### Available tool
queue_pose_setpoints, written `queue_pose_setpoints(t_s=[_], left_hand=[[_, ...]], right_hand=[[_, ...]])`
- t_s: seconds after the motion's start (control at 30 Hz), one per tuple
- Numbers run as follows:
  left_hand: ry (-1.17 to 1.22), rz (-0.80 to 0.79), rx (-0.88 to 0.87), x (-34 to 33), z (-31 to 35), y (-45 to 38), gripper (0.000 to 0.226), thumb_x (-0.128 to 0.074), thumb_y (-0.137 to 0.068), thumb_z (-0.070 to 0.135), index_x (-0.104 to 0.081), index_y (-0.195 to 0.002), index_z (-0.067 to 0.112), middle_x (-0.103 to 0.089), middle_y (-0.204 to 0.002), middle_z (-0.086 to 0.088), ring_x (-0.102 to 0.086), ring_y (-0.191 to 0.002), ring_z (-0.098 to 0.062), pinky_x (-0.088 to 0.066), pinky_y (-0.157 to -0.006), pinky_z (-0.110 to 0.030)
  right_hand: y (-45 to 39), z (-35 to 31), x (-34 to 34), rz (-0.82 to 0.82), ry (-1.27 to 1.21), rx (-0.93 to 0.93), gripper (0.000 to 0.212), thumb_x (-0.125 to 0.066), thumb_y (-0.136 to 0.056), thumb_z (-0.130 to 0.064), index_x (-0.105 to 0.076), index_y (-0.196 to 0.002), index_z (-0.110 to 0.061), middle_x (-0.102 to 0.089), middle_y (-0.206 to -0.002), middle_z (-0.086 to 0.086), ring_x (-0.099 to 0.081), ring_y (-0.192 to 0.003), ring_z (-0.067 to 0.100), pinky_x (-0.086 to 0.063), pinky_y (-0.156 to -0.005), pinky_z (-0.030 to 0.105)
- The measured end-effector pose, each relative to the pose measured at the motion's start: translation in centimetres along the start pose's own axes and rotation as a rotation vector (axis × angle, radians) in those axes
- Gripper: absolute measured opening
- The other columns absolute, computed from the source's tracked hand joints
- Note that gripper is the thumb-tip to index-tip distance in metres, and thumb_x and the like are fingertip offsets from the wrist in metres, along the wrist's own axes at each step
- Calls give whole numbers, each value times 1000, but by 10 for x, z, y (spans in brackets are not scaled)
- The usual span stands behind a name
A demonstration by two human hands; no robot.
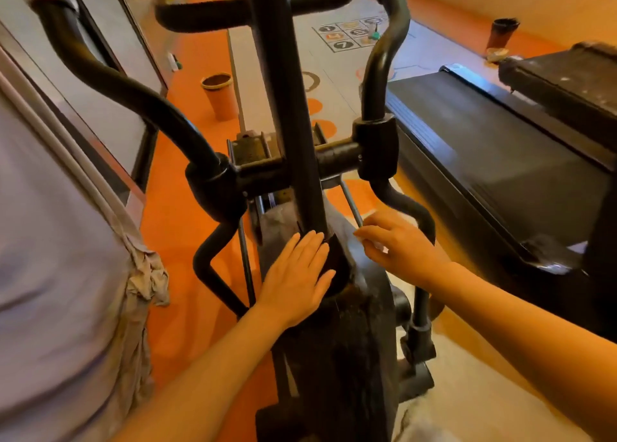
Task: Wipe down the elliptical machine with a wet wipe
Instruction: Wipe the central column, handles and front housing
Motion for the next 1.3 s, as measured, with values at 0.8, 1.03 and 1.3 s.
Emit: queue_pose_setpoints(t_s=[0.8, 1.03, 1.3], left_hand=[[12, -181, 164, -65, 52, 70, 59, -35, -99, 41, -48, -143, 5, -40, -154, -12, -36, -143, -27, -32, -117, -44], [-2, -207, 162, -74, 35, 83, 62, -34, -100, 41, -35, -151, 6, -28, -160, -11, -25, -149, -24, -24, -120, -41], [11, -203, -35, -84, 11, 94, 64, -33, -99, 37, -25, -154, 6, -20, -163, -13, -19, -150, -25, -23, -121, -42]], right_hand=[[85, 7, -91, 29, -312, -292, 25, -56, -96, -21, -66, -114, -7, -60, -108, 8, -58, -97, 21, -52, -82, 28], [112, -13, -121, -137, -367, -452, 53, -31, -106, -25, -13, -155, -17, -5, -163, -3, 4, -150, 8, 8, -120, 25], [106, -51, -137, -87, -229, -618, 61, -16, -103, -42, -1, -155, -12, 11, -163, 3, 16, -148, 12, 16, -118, 25]])
Point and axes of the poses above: each hand's wrist, its own y-axis away from the middle knuckle, its own x-axis out of the back of the hand, z = x × y, the point moved 4 cm from there along -y, towards the middle knuckle
